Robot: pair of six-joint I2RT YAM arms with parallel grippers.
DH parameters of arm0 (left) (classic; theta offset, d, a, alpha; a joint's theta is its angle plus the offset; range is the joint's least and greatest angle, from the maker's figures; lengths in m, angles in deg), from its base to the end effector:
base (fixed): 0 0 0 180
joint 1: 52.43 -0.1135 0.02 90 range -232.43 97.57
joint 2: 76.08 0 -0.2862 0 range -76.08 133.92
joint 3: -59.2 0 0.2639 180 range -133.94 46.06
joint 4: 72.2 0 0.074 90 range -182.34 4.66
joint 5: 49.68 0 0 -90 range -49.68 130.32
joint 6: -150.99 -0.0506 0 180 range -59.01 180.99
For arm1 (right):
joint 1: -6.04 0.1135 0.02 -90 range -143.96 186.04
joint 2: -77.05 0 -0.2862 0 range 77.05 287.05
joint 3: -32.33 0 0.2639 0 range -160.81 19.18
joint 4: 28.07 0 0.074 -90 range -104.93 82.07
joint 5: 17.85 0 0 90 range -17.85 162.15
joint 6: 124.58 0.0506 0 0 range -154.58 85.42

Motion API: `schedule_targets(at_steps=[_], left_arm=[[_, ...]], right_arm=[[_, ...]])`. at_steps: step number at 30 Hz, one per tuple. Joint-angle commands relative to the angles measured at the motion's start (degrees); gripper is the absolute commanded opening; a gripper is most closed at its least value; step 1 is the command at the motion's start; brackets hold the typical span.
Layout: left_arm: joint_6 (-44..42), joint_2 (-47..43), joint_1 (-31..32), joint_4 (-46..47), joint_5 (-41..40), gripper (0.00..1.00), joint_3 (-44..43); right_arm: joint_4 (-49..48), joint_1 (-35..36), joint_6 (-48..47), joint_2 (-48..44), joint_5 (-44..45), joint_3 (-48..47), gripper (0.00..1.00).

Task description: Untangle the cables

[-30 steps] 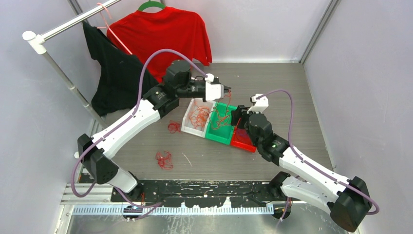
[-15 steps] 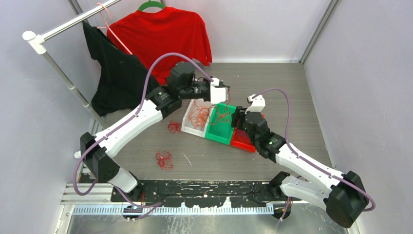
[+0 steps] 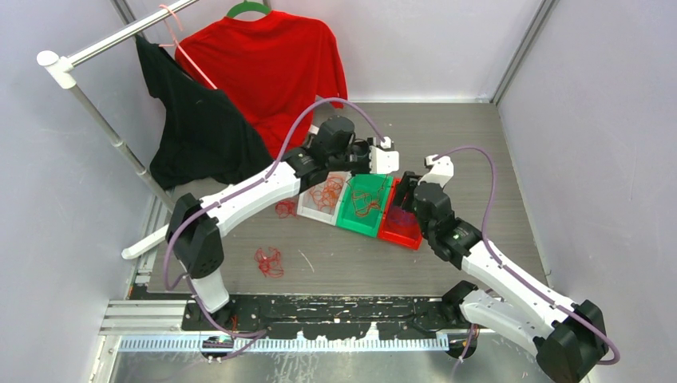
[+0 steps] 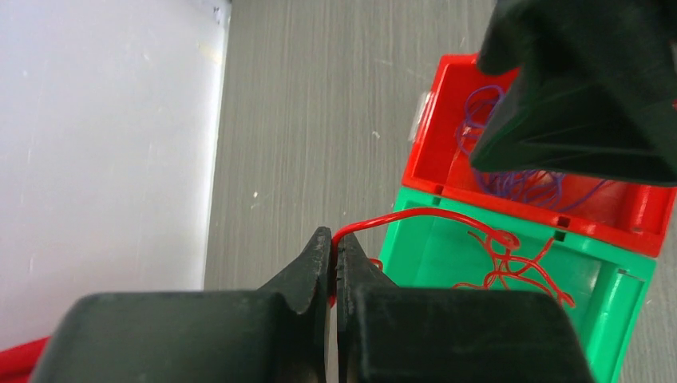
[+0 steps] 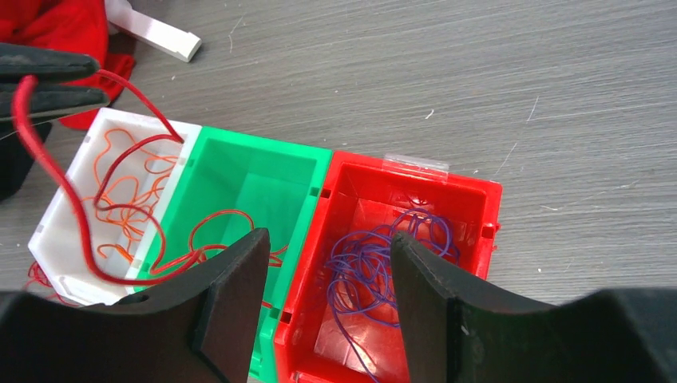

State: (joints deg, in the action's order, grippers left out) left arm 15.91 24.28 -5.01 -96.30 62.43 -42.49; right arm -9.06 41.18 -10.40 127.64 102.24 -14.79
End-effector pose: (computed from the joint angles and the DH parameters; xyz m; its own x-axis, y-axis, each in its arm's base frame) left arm 0.2883 -0.3418 0.3544 0.4644 0.4642 -0.7542 0.8329 0.0604 0.5500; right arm 0.1868 0.1004 0.2736 -0.3341 0.1983 -0.9215 0.0194 0.9789 0.2036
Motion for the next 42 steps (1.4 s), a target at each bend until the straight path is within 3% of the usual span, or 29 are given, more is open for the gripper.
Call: schedule_targets(at_steps=[1,14,17,21,26,32,36,39,42], left_arm=[[1.4,0.9,0.7,3.2,-7.1,0.00,-3.0],[-0.2,4.0,1.1,-9.3,-8.1,0.00,-3.4],[-2.5,6.1,0.9,-14.3,-7.2,0.14,-6.4],[-1.4,8.8,0.4,-19.8,-6.8,0.22,-11.0],[-1.7,10.6,0.3,-28.1,-5.1,0.42,-15.8],[-1.4,12.5,-2.0,-36.8,-4.3,0.84,-23.2],[1.8,12.7,-6.1,-44.0,-2.4,0.87,-30.5],[4.1,11.4,-11.4,-52.2,1.7,0.94,-35.4],[5.1,6.8,-17.8,-59.7,8.7,0.94,-33.2]], right_arm=[[-0.3,-0.4,1.4,-1.5,1.7,-0.9,0.62],[0.3,-0.3,2.1,-1.6,1.5,-1.9,0.62],[0.6,-0.4,2.1,-1.9,2.0,-1.8,0.61],[0.5,-0.4,2.0,-2.3,2.6,-1.7,0.61],[0.2,-0.7,1.8,-2.2,2.5,-1.7,0.60],[-0.2,-0.9,1.7,-0.5,0.9,-3.0,0.60],[-0.8,-0.9,1.7,1.4,-2.0,-4.1,0.57],[-2.2,-0.9,1.3,4.5,-7.0,-5.2,0.57],[-4.8,-0.8,1.7,7.9,-13.1,-6.6,0.60]])
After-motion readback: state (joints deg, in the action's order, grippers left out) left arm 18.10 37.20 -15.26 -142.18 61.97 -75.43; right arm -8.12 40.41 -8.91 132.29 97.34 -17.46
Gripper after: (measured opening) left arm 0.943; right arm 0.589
